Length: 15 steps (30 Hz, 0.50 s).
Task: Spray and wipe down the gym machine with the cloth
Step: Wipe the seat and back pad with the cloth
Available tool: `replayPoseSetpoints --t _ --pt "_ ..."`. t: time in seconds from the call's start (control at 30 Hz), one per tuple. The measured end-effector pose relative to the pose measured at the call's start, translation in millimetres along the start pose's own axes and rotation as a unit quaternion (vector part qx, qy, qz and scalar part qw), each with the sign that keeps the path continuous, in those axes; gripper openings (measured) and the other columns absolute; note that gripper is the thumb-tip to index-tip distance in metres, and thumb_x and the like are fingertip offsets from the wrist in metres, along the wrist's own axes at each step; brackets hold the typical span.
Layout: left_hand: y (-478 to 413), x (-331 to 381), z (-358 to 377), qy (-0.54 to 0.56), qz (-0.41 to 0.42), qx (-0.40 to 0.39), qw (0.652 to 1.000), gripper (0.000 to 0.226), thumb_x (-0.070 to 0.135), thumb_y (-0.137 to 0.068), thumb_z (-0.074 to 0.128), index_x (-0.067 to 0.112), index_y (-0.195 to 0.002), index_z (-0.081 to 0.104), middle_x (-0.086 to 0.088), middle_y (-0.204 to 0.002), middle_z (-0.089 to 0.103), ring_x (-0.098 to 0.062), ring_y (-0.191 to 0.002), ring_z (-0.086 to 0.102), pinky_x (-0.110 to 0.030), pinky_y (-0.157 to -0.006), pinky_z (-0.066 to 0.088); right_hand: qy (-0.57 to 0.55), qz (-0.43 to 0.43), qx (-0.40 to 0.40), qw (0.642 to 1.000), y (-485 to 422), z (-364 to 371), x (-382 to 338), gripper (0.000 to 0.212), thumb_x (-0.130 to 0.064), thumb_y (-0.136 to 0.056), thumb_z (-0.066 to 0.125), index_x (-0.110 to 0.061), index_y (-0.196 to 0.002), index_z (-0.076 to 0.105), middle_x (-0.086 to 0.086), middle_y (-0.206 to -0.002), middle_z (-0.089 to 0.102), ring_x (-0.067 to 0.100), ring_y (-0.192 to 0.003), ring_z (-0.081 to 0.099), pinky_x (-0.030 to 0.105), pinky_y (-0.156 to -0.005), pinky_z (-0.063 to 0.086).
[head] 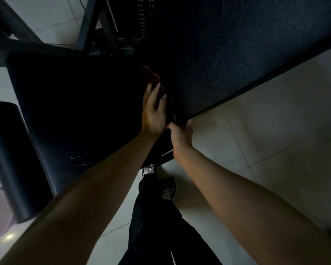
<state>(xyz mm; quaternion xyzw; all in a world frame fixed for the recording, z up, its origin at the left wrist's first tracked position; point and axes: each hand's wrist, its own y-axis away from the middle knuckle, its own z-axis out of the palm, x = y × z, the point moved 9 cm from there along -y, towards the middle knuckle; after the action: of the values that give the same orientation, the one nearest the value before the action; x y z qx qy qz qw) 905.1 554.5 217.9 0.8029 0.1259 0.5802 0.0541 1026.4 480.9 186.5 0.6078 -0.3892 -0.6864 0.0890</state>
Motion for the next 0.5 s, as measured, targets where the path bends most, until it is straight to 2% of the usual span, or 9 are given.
replayPoseSetpoints --t 0.1,0.23,0.3,0.4,0.5 --pt "25.8 -15.9 2.8 -0.085 0.054 -0.009 0.995 0.048 0.037 -0.103 0.046 0.022 -0.148 0.048 -0.002 -0.162 0.031 -0.017 -0.153 0.019 -0.046 -0.127 0.014 0.007 -0.015 -0.008 1.0 -1.0 0.1 4.2 0.059 -0.002 -0.089 0.058 -0.024 -0.14 0.04 -0.006 -0.124 0.058 0.01 -0.113 0.059 0.034 -0.103 0.048" --pt "32.9 -20.3 5.3 -0.17 0.128 -0.019 0.977 0.054 0.044 -0.1 0.041 0.02 -0.146 0.051 -0.006 -0.159 0.037 -0.014 -0.149 0.022 -0.036 -0.125 0.013 0.017 -0.038 -0.021 0.999 -2.8 -2.7 5.9 0.051 -0.008 -0.085 0.059 -0.031 -0.127 0.043 -0.012 -0.119 0.061 0.001 -0.11 0.06 0.029 -0.097 0.047" --pt "20.5 -18.7 1.9 -0.17 0.136 -0.015 0.976 0.053 0.042 -0.101 0.04 0.02 -0.147 0.05 -0.006 -0.16 0.036 -0.01 -0.148 0.019 -0.036 -0.125 0.013 0.016 -0.036 -0.022 0.999 -3.8 -1.4 5.9 0.051 -0.005 -0.084 0.059 -0.025 -0.128 0.044 -0.008 -0.119 0.062 0.005 -0.11 0.061 0.032 -0.097 0.049" --pt "10.2 -20.8 0.9 -0.158 0.145 -0.035 0.976 0.05 0.038 -0.102 0.039 0.022 -0.148 0.047 -0.006 -0.161 0.034 -0.01 -0.149 0.017 -0.048 -0.125 0.02 0.025 -0.04 -0.011 0.999 -2.2 -3.9 4.7 0.059 -0.013 -0.072 0.065 -0.024 -0.127 0.049 0.001 -0.12 0.067 0.019 -0.111 0.064 0.048 -0.1 0.051" --pt "-8.4 -16.1 -4.0 -0.097 0.136 -0.027 0.986 0.05 0.027 -0.106 0.04 0.018 -0.155 0.033 -0.008 -0.164 0.028 -0.018 -0.154 0.019 -0.048 -0.125 0.02 0.036 -0.03 -0.005 0.999 1.4 -7.8 5.0 0.063 -0.014 -0.067 0.065 -0.021 -0.128 0.05 0.002 -0.117 0.067 0.021 -0.106 0.065 0.048 -0.098 0.052"
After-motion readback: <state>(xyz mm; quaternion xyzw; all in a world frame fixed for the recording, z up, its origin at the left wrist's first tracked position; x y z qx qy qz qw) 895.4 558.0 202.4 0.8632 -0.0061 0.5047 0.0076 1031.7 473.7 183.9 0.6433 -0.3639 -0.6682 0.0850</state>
